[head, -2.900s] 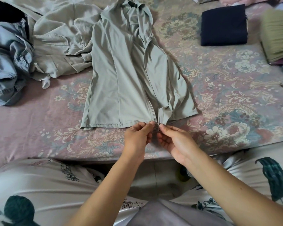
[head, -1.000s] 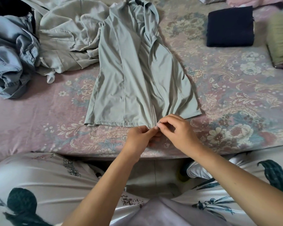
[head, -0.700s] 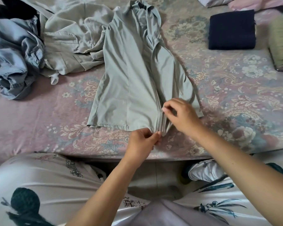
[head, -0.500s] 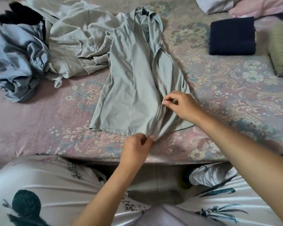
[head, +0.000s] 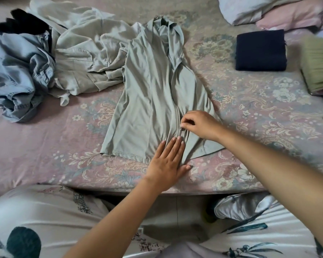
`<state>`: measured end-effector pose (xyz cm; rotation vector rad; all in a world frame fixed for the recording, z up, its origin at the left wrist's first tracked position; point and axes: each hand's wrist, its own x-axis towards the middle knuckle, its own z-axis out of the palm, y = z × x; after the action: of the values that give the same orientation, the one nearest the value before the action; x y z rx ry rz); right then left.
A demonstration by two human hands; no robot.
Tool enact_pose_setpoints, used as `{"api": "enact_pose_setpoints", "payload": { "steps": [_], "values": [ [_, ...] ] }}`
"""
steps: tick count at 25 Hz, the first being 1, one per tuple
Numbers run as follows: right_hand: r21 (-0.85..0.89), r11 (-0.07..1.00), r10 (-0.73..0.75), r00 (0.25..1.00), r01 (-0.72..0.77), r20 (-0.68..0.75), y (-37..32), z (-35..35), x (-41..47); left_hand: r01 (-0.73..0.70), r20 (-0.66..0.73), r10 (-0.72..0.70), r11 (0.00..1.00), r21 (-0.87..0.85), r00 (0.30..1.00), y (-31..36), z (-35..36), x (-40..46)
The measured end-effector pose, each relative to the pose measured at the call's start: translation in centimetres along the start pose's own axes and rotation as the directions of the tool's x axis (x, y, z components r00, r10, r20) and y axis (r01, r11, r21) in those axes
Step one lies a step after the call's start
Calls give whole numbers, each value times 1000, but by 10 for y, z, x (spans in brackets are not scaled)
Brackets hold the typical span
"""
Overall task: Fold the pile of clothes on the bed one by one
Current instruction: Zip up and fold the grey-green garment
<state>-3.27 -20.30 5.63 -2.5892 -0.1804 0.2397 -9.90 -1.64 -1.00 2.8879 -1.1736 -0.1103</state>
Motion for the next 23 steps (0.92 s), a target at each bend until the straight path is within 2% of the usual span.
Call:
{"api": "enact_pose_setpoints", "payload": {
  "steps": [4,8,9,11,13,14,15,18,20,23],
  "values": [
    [-60,998,-16,1000,17,16,-5,-20,41,34,-2,-34,999,-26,999,1,4,-1],
    [89,995,62,964,-40,-257,-8,-54,87,14,-40,-18,996,-93,999,6,-5,-2],
    [131,990,83,963,-51,-257,-9,-56,91,13,-91,-27,990,-143,996,5,-14,1],
    [168,984,89,982,-60,-166,-12,-51,93,12,-256,-81,966,-260,963,-5,-40,29],
    [207,977,68,991,-42,-120,-10,-46,94,96,-377,-180,968,-231,908,-26,-55,73],
    [230,973,62,990,-32,-127,-6,-45,98,166,-344,-225,967,-194,911,-38,-58,94],
    [238,970,70,988,-36,-135,0,-46,104,200,-244,-243,962,-188,939,-47,-60,110],
    [78,995,65,996,-60,-58,23,-46,123,210,-87,-225,966,-153,970,-50,-27,130],
    [29,998,48,999,-48,10,33,-42,135,230,-69,-241,964,-133,968,-49,-15,131],
    [19,999,31,1000,-31,5,33,-51,165,252,-107,-262,962,-102,959,-49,-7,133]
  ]
}}
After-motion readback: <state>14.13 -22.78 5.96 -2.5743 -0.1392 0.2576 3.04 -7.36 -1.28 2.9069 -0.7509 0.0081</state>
